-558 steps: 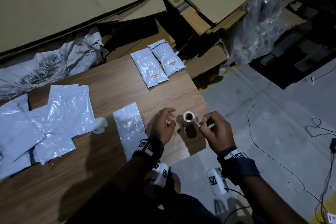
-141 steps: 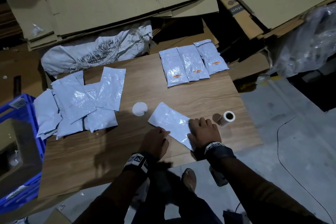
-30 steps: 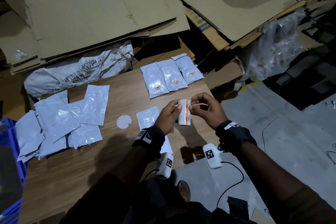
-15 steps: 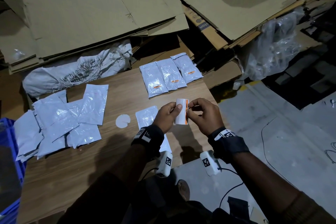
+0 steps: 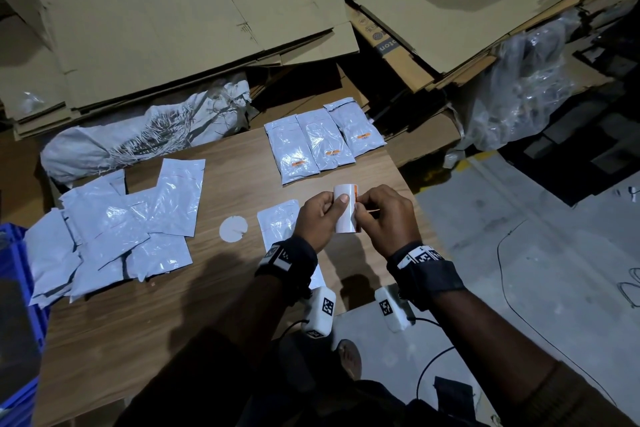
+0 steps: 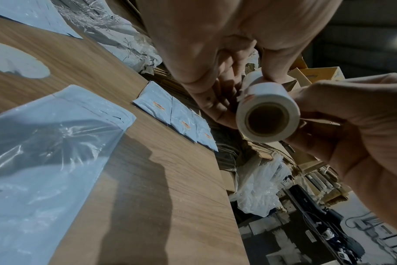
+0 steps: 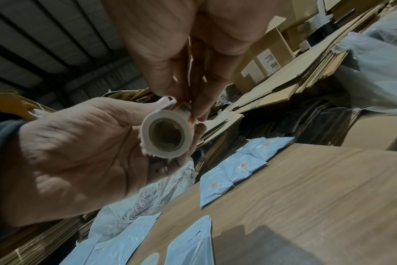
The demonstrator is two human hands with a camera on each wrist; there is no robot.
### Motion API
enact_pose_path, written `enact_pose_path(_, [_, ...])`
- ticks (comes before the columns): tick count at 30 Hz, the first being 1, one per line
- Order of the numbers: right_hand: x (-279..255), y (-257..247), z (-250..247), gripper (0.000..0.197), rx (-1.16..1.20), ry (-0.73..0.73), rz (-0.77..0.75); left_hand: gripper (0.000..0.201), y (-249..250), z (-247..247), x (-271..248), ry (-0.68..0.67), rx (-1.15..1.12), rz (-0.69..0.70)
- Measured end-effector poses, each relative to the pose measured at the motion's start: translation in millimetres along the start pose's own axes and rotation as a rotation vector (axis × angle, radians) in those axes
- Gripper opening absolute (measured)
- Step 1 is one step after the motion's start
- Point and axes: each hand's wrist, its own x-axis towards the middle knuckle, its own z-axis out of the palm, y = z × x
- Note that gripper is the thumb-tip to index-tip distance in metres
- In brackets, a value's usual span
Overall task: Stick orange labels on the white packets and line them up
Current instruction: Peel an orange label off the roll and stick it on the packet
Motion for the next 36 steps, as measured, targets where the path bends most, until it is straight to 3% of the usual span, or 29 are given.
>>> enact_pose_path(4, [1.7,3.3,-1.4,0.007,-0.031,-0.003,0.018,0.057,-1.3,-0.2,-1.5,-0.003,0.020,-0.018])
enact_pose_path(10, [-1.1,7.2,-8.2,0.002,0.051,-0.060,0.046,0.055,-2.0,-1.5,-3.8,0.004,0.028,-0.026])
enact_pose_path(18, [-0.3,4.6,-4.0,0.012,0.009,-0.036,-0.001,0.052,0.5,-3.2,-4.5,-0.001,0.052,0.010])
enact_pose_path(29, [0.4,3.0,-2.5,0.005,0.011,-0.049,0.027,0.066,-3.3,-8.0,-3.9,0.029,0.056,-0.007])
enact_pose_path(36, [2.6,4.8,0.5,0.012,0.034,-0.025,0.012,0.068,0.3,-7.3,-4.3,0.020,0.024,-0.005])
